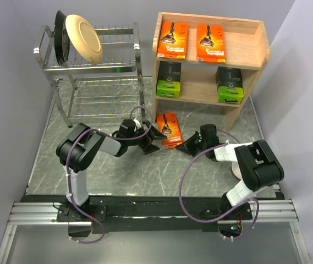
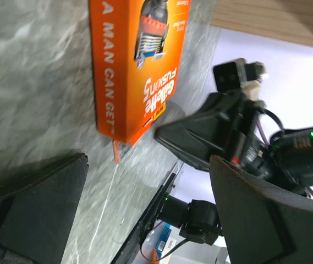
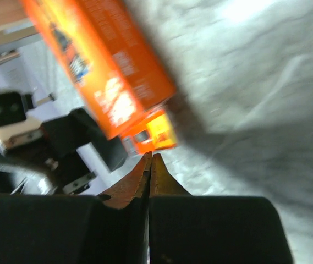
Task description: Place and organize the shaving razors onto the shelf
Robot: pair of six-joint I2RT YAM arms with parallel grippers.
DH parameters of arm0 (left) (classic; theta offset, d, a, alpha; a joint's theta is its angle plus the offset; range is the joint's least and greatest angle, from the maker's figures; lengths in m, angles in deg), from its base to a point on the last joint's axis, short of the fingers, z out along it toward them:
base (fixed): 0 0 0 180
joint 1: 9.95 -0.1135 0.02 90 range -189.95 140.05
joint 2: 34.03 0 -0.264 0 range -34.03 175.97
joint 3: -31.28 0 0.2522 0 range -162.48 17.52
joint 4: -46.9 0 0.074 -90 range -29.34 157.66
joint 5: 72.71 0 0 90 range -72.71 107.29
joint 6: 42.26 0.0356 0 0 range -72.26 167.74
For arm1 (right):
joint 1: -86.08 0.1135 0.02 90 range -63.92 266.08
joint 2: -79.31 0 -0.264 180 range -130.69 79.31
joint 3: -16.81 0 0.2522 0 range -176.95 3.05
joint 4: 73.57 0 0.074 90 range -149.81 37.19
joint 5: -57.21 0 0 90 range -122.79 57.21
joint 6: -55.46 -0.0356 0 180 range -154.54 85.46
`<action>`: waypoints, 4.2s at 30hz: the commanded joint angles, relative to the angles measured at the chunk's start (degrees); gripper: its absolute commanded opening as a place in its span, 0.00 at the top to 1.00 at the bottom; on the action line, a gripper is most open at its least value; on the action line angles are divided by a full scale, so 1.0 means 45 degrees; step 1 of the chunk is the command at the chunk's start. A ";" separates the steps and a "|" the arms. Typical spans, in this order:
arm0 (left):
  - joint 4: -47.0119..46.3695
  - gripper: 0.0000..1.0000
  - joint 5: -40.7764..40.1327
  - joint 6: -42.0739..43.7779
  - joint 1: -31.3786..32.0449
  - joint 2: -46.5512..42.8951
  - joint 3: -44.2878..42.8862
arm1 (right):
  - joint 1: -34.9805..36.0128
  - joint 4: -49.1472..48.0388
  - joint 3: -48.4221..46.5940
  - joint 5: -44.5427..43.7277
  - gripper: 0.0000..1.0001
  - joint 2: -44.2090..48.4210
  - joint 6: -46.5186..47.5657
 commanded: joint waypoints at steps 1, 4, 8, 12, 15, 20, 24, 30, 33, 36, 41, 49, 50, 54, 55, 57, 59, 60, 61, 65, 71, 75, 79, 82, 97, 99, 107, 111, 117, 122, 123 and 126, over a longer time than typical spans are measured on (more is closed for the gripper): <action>0.0728 0.01 -0.0162 0.0703 0.0142 0.0523 -0.0343 | -0.0081 -0.0361 0.0142 0.0128 1.00 0.0936 0.0220; 0.0709 0.01 -0.0142 0.0665 0.0162 0.0505 -0.0305 | -0.0081 0.0010 0.0143 -0.0262 0.71 0.0819 -0.0170; 0.0826 0.00 -0.0200 0.0782 0.0181 0.0407 -0.0265 | -0.0081 -0.0088 -0.0071 -0.0380 0.59 0.0060 -0.0580; 0.0788 0.01 -0.0201 0.0841 0.0181 0.0387 -0.0227 | -0.0061 -0.0125 -0.0482 -0.0205 0.58 -0.0450 -0.0835; 0.0690 0.01 -0.0161 0.0763 0.0162 0.0406 -0.0226 | -0.0042 -0.0282 -0.0639 -0.0360 0.58 -0.0684 -0.0991; 0.0709 0.00 -0.0142 0.0763 0.0181 0.0426 -0.0246 | -0.0061 -0.0825 -0.0756 -0.0478 0.61 -0.1308 -0.1148; 0.0456 0.01 -0.0064 0.0471 0.0201 0.0523 -0.0226 | -0.0042 -0.1297 -0.0912 -0.0283 0.80 -0.1622 -0.1031; 0.0086 0.01 0.0014 0.0120 0.0220 0.0836 -0.0344 | -0.0042 -0.1181 -0.0932 0.0302 0.97 -0.0940 -0.0894; -0.0343 0.02 0.0150 -0.0154 0.0220 0.1069 -0.0441 | 0.0036 -0.0694 -0.0893 0.0498 0.99 -0.0355 -0.0855; -0.0715 0.03 0.0540 -0.0155 0.0220 0.1285 -0.0656 | 0.0290 0.1313 -0.1183 0.0402 1.00 0.0251 -0.1204; -0.1048 0.06 0.0620 -0.0389 0.0240 0.1286 -0.0540 | 0.0817 0.2140 -0.1498 0.0401 1.00 0.1345 -0.1460; -0.1323 0.28 0.1283 -0.0058 0.0220 0.0915 -0.0558 | 0.0954 0.2276 -0.1245 0.0245 1.00 0.1112 -0.1304; -0.1264 0.30 0.1322 0.0058 0.0240 0.0895 -0.0636 | 0.0935 0.2315 -0.1167 0.0167 1.00 0.1170 -0.1265; -0.1575 0.35 0.1479 -0.0096 0.0220 0.0875 -0.0637 | 0.0954 0.2452 -0.0971 0.0050 1.00 0.1560 -0.1090; -0.1673 0.37 0.1498 -0.0135 0.0220 0.0875 -0.0617 | 0.0916 0.2472 -0.0990 0.0069 1.00 0.1600 -0.1050; -0.2062 0.40 0.1596 -0.0175 0.0220 0.0933 -0.0636 | 0.0935 0.2511 -0.1068 0.0127 1.00 0.1600 -0.0972; -0.2258 0.46 0.1674 -0.0155 0.0220 0.1012 -0.0754 | 0.0935 0.2589 -0.1107 0.0167 1.00 0.1581 -0.0933; -0.2550 0.48 0.1771 -0.0136 0.0220 0.1070 -0.0792 | 0.0935 0.2628 -0.1107 0.0186 1.00 0.1581 -0.0894; -0.2649 0.51 0.1811 -0.0097 0.0220 0.1090 -0.0851 | 0.0916 0.2706 -0.1107 0.0186 1.00 0.1619 -0.0894; -0.2865 0.63 0.2025 0.0177 0.0143 0.1148 -0.0891 | 0.0915 0.2979 -0.1166 0.0186 1.00 0.1756 -0.0699; -0.2962 0.66 0.2357 0.0196 -0.0150 0.0740 -0.0345 | 0.0195 0.3156 -0.0759 0.0517 0.59 0.2439 -0.0346; -0.2924 0.66 0.2631 0.0080 -0.0287 0.0232 0.0066 | -0.0510 0.2923 -0.0112 0.0577 0.53 0.2714 -0.0424; -0.2865 0.67 0.2729 -0.0155 -0.0229 -0.0043 0.0379 | -0.0530 0.1965 0.0162 0.0753 0.53 0.2343 -0.0717; -0.2826 0.67 0.2632 -0.0291 -0.0229 -0.0121 0.0379 | -0.0530 0.1341 0.0278 0.0870 0.53 0.1933 -0.0737; -0.3431 0.64 0.2807 -0.1014 -0.0151 0.0035 0.0281 | -0.0510 -0.0887 0.0279 0.1299 0.55 0.0312 -0.1928; -0.3567 0.64 0.2846 -0.1189 -0.0189 0.0035 0.0359 | -0.0530 -0.1042 0.0318 0.1338 0.52 0.0272 -0.1987; -0.4134 0.62 0.3314 -0.2069 -0.0483 0.0035 0.0105 | -0.0530 -0.1453 0.0377 0.1456 0.45 -0.0020 -0.2475; -0.4348 0.63 0.3393 -0.2342 -0.0522 0.0074 0.0339 | -0.0511 -0.2038 0.0065 0.1476 0.54 -0.0255 -0.2670; -0.4135 0.63 0.3510 -0.2575 -0.0697 -0.0043 0.0379 | -0.0530 -0.2081 -0.0267 0.1476 0.44 -0.0665 -0.3081; -0.4231 0.63 0.3491 -0.2909 -0.0776 -0.0277 0.0320 | -0.0452 -0.1747 -0.0072 0.1261 0.36 -0.0705 -0.3373; -0.4232 0.63 0.3491 -0.2948 -0.0756 -0.0316 0.0398 | -0.0413 -0.1863 -0.0092 0.1280 0.36 -0.0705 -0.3413; -0.4271 0.63 0.3432 -0.3026 -0.0756 -0.0530 0.0632 | -0.0276 -0.2155 -0.0403 0.1338 0.42 -0.0724 -0.3472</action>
